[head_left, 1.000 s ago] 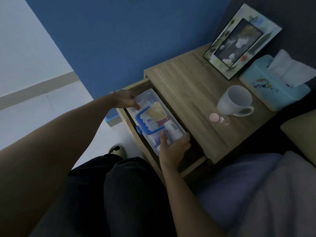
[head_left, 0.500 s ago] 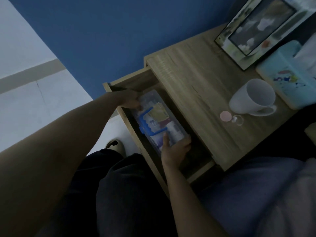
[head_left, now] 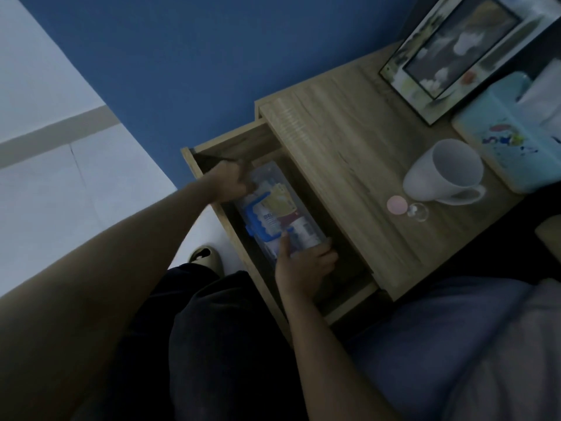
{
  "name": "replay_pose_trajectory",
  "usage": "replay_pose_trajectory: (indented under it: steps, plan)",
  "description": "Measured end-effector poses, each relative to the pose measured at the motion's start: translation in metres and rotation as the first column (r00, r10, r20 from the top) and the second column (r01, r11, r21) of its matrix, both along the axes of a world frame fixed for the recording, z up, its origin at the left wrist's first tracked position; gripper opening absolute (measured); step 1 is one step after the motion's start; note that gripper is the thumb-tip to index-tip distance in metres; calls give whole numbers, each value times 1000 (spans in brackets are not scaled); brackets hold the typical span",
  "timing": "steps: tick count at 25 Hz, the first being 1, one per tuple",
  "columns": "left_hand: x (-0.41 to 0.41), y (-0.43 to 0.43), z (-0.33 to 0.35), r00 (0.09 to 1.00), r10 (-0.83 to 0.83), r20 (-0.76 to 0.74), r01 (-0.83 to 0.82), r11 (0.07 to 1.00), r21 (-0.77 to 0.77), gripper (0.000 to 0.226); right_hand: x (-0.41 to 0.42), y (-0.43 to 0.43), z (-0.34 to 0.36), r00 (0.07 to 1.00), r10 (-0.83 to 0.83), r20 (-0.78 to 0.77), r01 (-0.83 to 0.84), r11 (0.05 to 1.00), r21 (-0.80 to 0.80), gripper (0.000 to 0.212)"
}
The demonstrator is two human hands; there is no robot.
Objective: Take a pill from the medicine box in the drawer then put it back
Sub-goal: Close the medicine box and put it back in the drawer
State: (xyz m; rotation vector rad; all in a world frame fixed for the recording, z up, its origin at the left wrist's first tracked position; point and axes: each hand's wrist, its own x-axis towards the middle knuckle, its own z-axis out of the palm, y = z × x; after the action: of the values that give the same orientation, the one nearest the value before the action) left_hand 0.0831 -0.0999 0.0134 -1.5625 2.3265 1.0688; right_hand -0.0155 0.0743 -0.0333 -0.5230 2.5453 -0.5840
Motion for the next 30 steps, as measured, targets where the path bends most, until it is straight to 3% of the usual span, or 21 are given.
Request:
replay_pose_trajectory:
  steps: [2, 4, 6, 7, 8, 10, 13, 23, 30]
  plan:
    - [6, 12, -6, 971, 162, -177, -200, 953, -227, 42, 8, -3, 14, 977, 137, -164, -143, 989, -27, 78]
    - [16, 34, -10, 852, 382, -359, -505, 783, -364, 46, 5, -11, 25, 915, 270, -300, -312, 944, -105, 68]
    - [22, 48, -11, 586, 675, -447, -796, 582, -166, 49, -17, -25, 33, 830, 401, -387, -473, 874, -108, 71]
    - [22, 51, -13, 460, 793, -399, -867, 499, -8, 50, -32, -31, 35, 792, 461, -400, -533, 842, -84, 76]
    - [20, 55, -14, 413, 853, -318, -875, 469, 121, 55, -49, -35, 35, 767, 518, -379, -578, 814, -57, 79]
    - [15, 58, -13, 446, 858, -255, -828, 504, 247, 65, -80, -38, 30, 746, 614, -257, -636, 772, -1, 81]
    - [11, 50, -12, 472, 845, -253, -807, 529, 263, 72, -96, -33, 20, 705, 693, -152, -690, 719, 82, 81]
    - [-41, 10, -16, 528, 774, -349, -573, 628, 527, 76, -88, -32, 21, 723, 661, -199, -659, 747, 86, 78]
    - [-85, -14, -18, 555, 752, -354, -499, 642, 582, 84, -88, -31, 21, 717, 665, -209, -666, 742, 74, 77]
